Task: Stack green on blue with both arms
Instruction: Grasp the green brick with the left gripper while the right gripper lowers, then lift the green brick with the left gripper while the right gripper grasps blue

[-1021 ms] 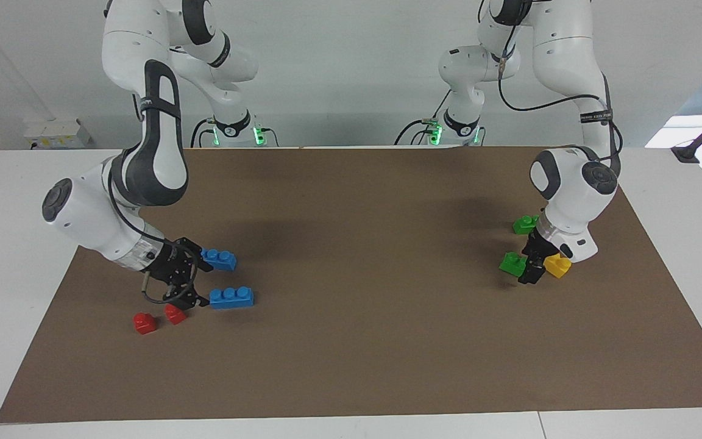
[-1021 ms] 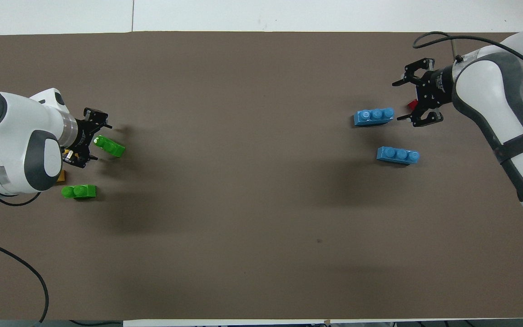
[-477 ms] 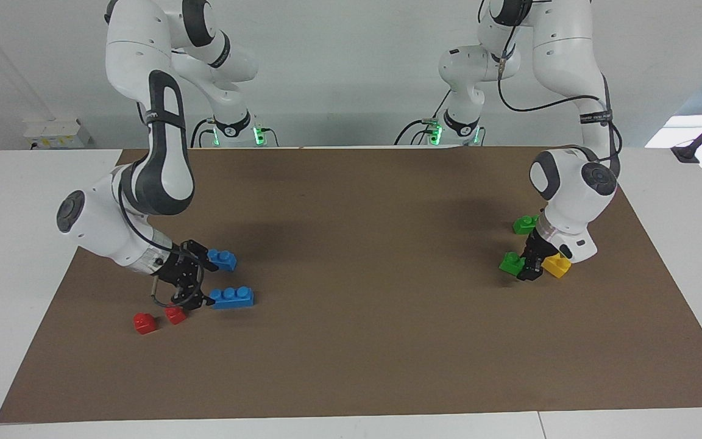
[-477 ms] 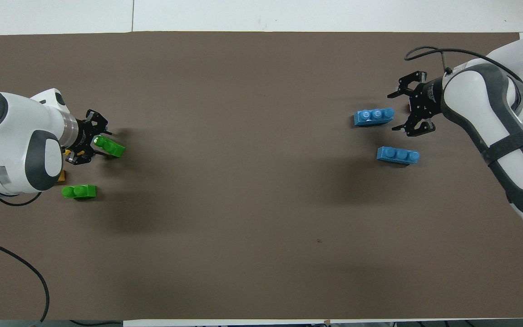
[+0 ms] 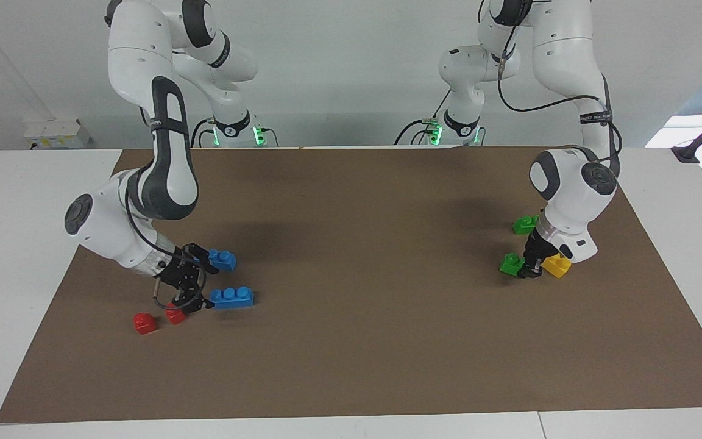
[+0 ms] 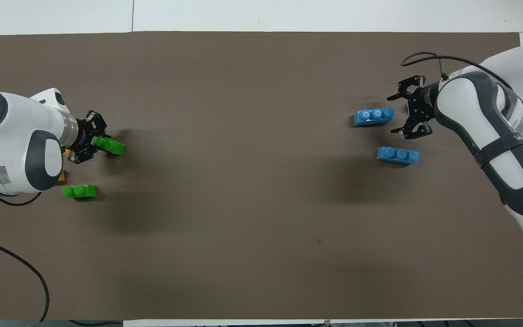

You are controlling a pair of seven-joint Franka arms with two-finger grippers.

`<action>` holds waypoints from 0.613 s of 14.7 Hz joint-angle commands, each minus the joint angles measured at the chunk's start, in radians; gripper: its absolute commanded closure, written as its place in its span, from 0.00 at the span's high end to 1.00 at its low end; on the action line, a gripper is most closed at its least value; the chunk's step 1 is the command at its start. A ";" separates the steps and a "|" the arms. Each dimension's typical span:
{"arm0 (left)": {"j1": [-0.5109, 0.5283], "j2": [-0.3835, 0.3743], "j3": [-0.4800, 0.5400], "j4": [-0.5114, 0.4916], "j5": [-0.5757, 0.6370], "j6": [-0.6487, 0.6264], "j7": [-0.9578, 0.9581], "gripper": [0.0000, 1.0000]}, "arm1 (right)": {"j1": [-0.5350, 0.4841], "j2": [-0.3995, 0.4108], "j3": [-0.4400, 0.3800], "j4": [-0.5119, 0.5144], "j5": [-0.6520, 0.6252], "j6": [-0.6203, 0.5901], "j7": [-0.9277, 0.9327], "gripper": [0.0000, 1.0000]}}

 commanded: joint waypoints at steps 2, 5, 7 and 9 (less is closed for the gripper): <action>-0.009 0.002 -0.004 0.026 -0.015 -0.012 -0.012 0.00 | 0.000 0.014 0.002 -0.012 0.020 0.043 -0.038 0.93; -0.029 -0.028 -0.011 0.059 -0.015 -0.078 -0.094 0.00 | 0.023 0.022 0.002 -0.011 0.024 0.073 -0.033 0.93; -0.067 -0.050 -0.011 0.119 -0.015 -0.181 -0.172 0.00 | 0.028 0.028 0.002 -0.011 0.024 0.092 -0.033 0.93; -0.116 -0.052 -0.009 0.202 -0.012 -0.315 -0.241 0.00 | 0.038 0.029 0.002 -0.011 0.024 0.096 -0.027 0.93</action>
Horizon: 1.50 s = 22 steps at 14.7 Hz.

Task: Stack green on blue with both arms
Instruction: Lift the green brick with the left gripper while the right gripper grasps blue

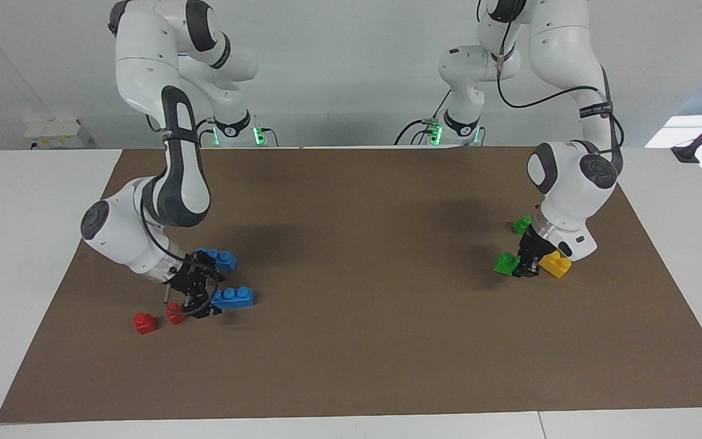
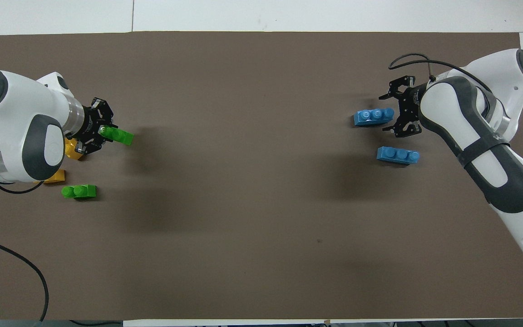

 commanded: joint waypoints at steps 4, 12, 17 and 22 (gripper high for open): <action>-0.147 -0.065 0.013 0.117 -0.002 -0.222 -0.299 0.00 | 0.006 0.005 0.001 -0.007 0.024 0.023 -0.014 0.93; -0.298 -0.108 0.011 0.132 0.021 -0.234 -0.679 0.00 | -0.013 0.020 0.001 -0.008 0.024 0.037 -0.043 0.93; -0.312 -0.109 -0.005 0.151 0.019 -0.234 -0.690 0.00 | -0.017 0.020 0.001 -0.010 0.024 0.037 -0.058 0.90; -0.327 -0.114 -0.004 0.146 0.021 -0.237 -0.716 0.00 | -0.030 0.019 0.001 -0.014 0.024 0.034 -0.141 0.31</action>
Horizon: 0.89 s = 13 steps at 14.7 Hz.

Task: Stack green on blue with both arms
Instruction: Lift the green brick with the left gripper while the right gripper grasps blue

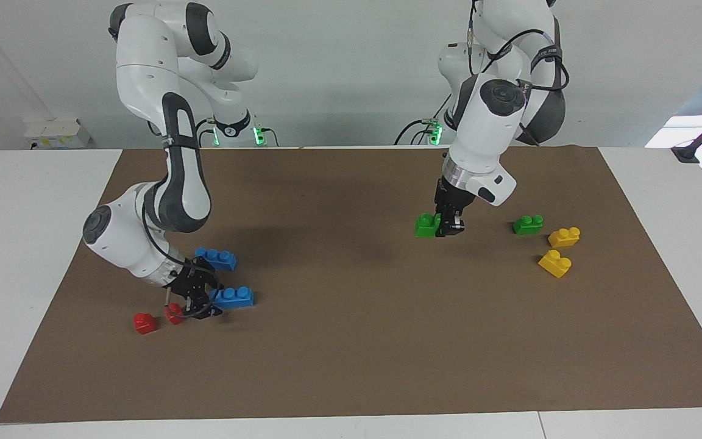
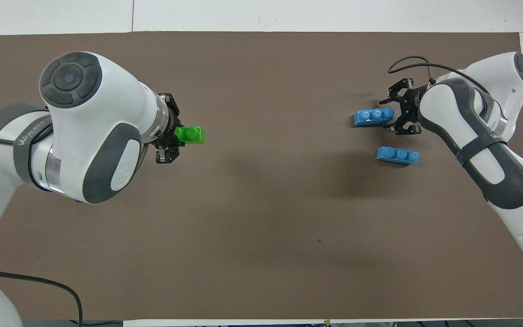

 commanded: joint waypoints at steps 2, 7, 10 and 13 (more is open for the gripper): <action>-0.017 -0.012 0.011 0.004 0.015 -0.027 -0.031 0.00 | -0.022 -0.001 0.008 -0.010 0.024 0.002 -0.119 0.00; -0.017 -0.012 0.011 0.002 0.015 -0.025 -0.037 0.00 | -0.022 -0.003 0.008 0.004 0.024 -0.010 -0.140 0.00; -0.018 -0.012 0.011 0.005 0.015 -0.027 -0.037 0.00 | -0.009 -0.006 0.008 0.070 0.049 -0.091 -0.020 0.00; -0.017 -0.012 0.011 0.005 0.015 -0.027 -0.037 0.00 | 0.021 -0.015 0.025 0.128 0.056 -0.131 0.195 0.00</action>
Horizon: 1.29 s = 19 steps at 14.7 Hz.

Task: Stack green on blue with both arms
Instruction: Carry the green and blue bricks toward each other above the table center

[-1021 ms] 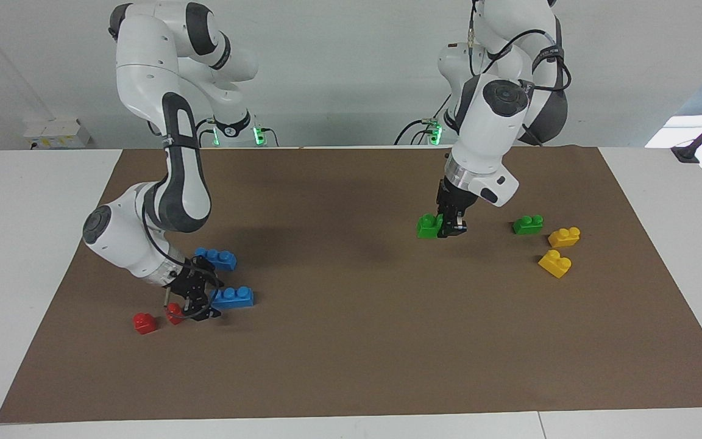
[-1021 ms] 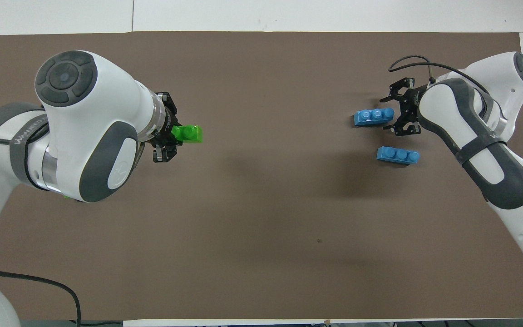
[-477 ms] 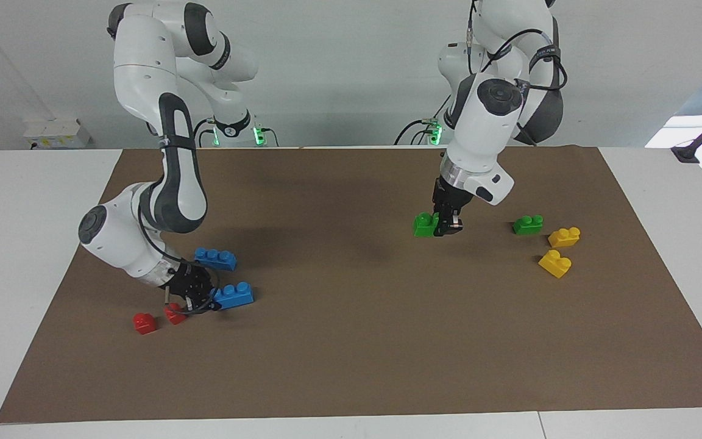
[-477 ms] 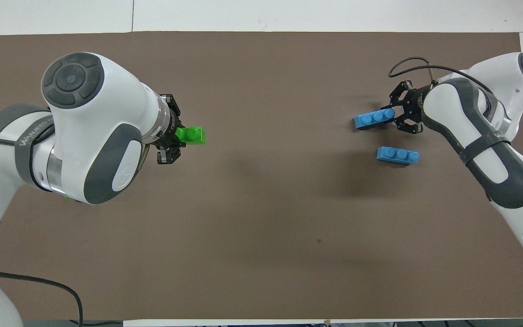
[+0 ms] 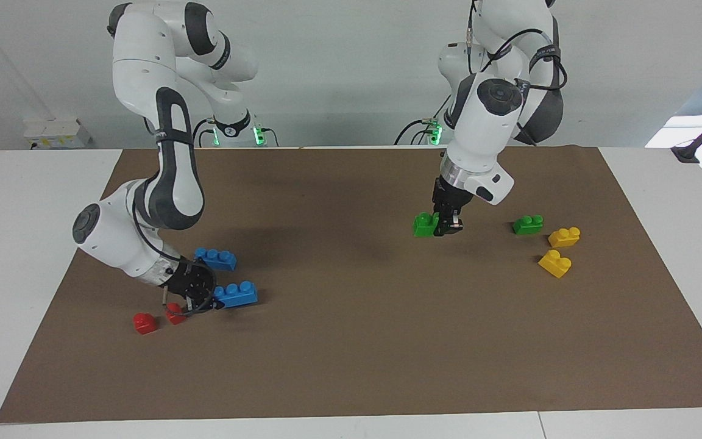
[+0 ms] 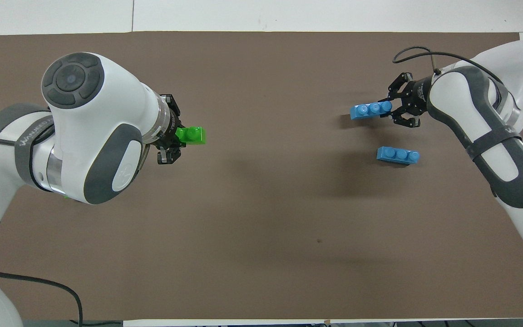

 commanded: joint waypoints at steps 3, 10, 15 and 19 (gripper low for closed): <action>-0.008 -0.011 0.012 0.004 0.015 -0.034 -0.022 0.00 | 0.093 -0.025 0.034 0.042 0.019 -0.034 0.224 0.00; -0.013 -0.011 0.016 0.005 0.025 -0.044 -0.024 0.00 | 0.273 -0.064 0.033 -0.031 0.004 0.010 0.415 0.00; -0.034 -0.010 0.012 0.007 0.050 -0.012 -0.123 0.00 | 0.365 -0.108 0.034 -0.248 0.017 0.334 0.429 0.00; -0.066 -0.007 0.012 0.008 0.049 0.018 -0.197 0.00 | 0.394 -0.108 0.034 -0.268 0.021 0.359 0.465 0.00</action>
